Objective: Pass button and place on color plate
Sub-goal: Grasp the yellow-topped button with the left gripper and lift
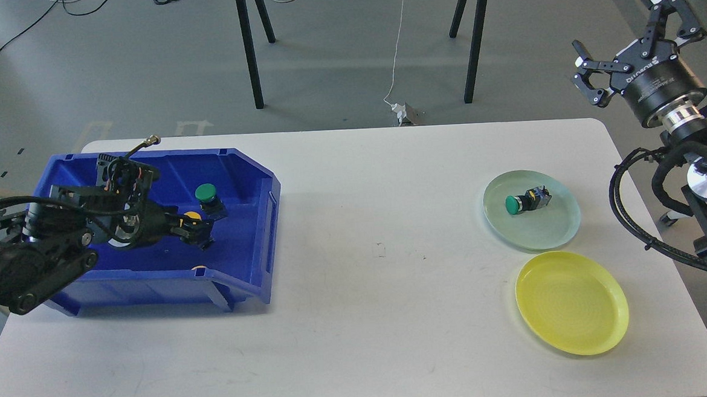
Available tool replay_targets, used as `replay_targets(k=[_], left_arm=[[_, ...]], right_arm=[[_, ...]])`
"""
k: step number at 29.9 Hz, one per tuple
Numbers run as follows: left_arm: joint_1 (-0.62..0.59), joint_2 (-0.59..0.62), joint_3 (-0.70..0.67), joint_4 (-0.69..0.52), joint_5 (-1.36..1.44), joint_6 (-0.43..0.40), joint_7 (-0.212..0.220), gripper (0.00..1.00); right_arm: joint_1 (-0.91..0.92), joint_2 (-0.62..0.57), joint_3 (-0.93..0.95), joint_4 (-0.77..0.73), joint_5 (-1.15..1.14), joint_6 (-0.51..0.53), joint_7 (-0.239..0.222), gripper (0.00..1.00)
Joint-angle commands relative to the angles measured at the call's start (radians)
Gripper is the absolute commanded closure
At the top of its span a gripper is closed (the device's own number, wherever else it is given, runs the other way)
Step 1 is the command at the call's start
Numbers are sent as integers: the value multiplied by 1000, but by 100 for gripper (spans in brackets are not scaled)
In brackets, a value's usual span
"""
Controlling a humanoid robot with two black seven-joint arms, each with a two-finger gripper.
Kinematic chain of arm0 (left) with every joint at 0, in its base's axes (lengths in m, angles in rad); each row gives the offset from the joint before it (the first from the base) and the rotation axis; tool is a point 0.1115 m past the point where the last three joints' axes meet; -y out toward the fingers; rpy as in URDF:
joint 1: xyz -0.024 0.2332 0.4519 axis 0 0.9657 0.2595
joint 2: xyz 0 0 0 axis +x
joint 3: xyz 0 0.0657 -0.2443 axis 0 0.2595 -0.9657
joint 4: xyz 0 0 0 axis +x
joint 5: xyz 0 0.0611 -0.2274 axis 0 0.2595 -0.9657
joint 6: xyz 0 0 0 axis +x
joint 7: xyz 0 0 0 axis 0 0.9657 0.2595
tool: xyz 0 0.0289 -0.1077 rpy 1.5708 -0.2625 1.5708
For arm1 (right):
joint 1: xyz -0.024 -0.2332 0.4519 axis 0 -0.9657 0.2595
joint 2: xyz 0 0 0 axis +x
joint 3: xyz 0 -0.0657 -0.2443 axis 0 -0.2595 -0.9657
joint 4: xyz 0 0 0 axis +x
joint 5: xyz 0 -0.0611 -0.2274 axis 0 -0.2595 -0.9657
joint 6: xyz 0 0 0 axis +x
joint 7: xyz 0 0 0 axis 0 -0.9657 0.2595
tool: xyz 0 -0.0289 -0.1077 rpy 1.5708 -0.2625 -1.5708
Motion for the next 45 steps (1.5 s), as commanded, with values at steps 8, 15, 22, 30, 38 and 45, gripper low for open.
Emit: replay_targets(k=[8,15,22,30,38,45], left_arm=[[7,-19,0,38,-10,4,-2,35],[9,-17,-1,36,-15,1,-3,53],[7,-19,-1,27,-14,-1,-3,63],[-3,21,-4,-32,-14,-9,1,63],[-39,203,-12,-267,-12,-61,11,63],[-164,363,-84,-476,-44,-94,-3,62]], right_arm=[[-2,0,-2,-2,0,-2,0,1],[-2,0,-3,-8,-2,-3,0,1],[-2,0,-9,-8,-2,-5,0,1],[-2,0,-8,-8,-2,-5,0,1],[-2,0,-9,-8,-2,-3,0,1],[-11,-11,-6,-2,0,5,0,1]])
